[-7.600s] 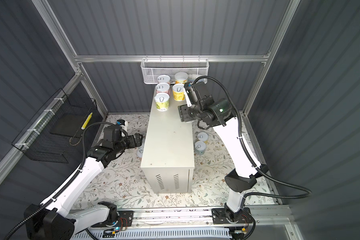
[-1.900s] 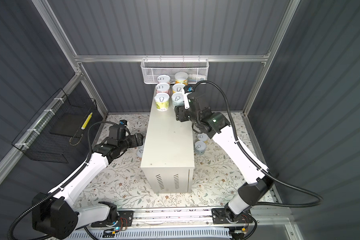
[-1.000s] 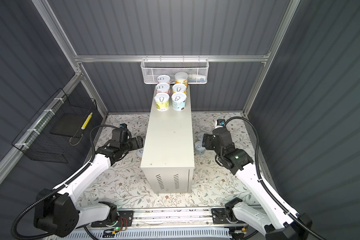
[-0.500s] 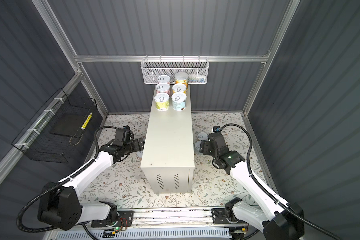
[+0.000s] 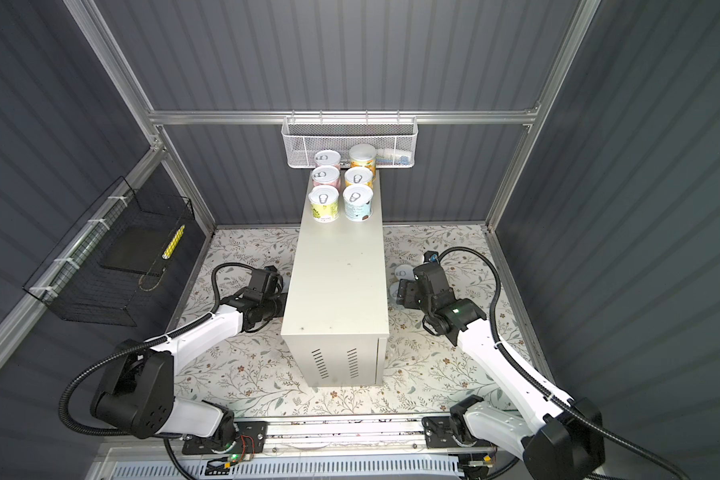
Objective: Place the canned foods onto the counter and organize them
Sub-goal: 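Move the right gripper over floor cans while the left gripper lowers, then grasp the white-lidded floor can nearest the cabinet with the left gripper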
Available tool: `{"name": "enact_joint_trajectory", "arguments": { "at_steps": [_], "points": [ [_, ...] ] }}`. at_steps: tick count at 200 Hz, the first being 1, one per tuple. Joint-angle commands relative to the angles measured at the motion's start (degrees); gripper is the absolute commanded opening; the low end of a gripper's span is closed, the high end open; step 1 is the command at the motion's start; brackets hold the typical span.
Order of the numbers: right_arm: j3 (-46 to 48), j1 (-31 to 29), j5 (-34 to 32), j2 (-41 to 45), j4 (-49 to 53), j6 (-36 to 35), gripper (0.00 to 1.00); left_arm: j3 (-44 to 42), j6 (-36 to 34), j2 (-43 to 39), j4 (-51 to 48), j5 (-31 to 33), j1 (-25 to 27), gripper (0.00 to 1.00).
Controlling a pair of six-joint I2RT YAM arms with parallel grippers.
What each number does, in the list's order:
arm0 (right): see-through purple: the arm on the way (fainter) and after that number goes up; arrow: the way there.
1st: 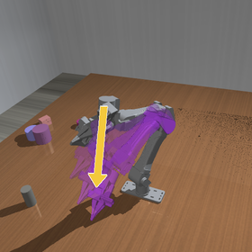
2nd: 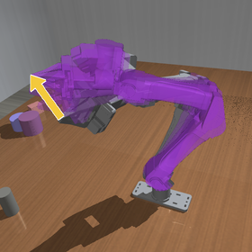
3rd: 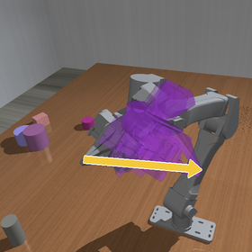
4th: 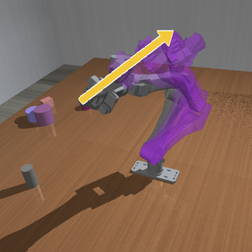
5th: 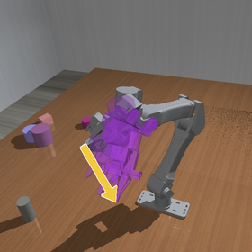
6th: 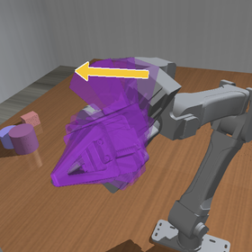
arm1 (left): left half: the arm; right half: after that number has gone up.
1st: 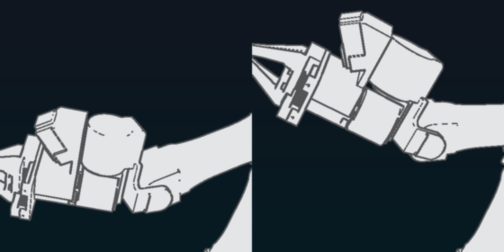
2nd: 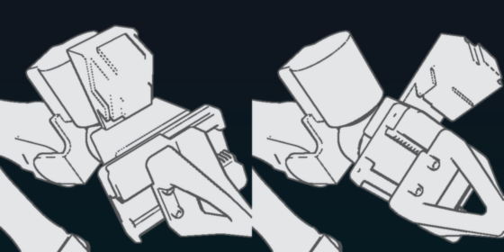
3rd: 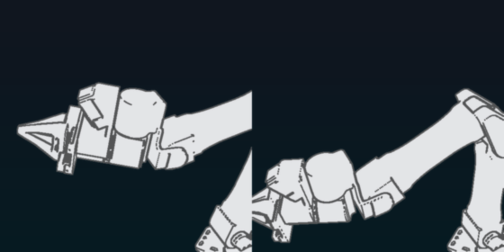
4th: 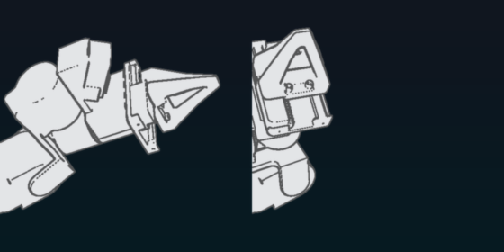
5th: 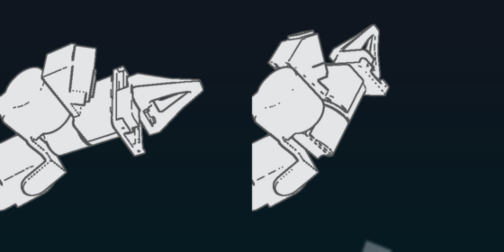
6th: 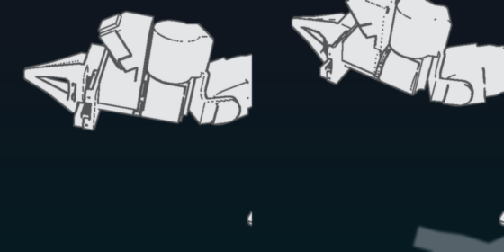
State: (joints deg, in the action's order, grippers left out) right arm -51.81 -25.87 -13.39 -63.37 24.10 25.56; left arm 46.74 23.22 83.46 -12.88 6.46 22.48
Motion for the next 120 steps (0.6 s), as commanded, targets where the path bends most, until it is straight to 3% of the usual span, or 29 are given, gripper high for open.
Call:
{"name": "enact_joint_trajectory", "arguments": {
  "at_steps": [1,57,120],
  "points": [
    [-1.97,0.14,0.49,0.09,0.86,0.79,0.87,-2.87,1.12,0.71,4.45,1.64,0.25,1.0],
    [-3.17,0.12,2.23,-2.13,-0.1,1.51,0.87,-10.02,3.4,0.9,16.45,7.06,1.51,0.99],
    [-4.04,0.11,2.67,-3.95,-0.44,1.21,0.87,-10.17,4.63,7.24,23.18,8.75,2.3,0.99]
  ]
}}
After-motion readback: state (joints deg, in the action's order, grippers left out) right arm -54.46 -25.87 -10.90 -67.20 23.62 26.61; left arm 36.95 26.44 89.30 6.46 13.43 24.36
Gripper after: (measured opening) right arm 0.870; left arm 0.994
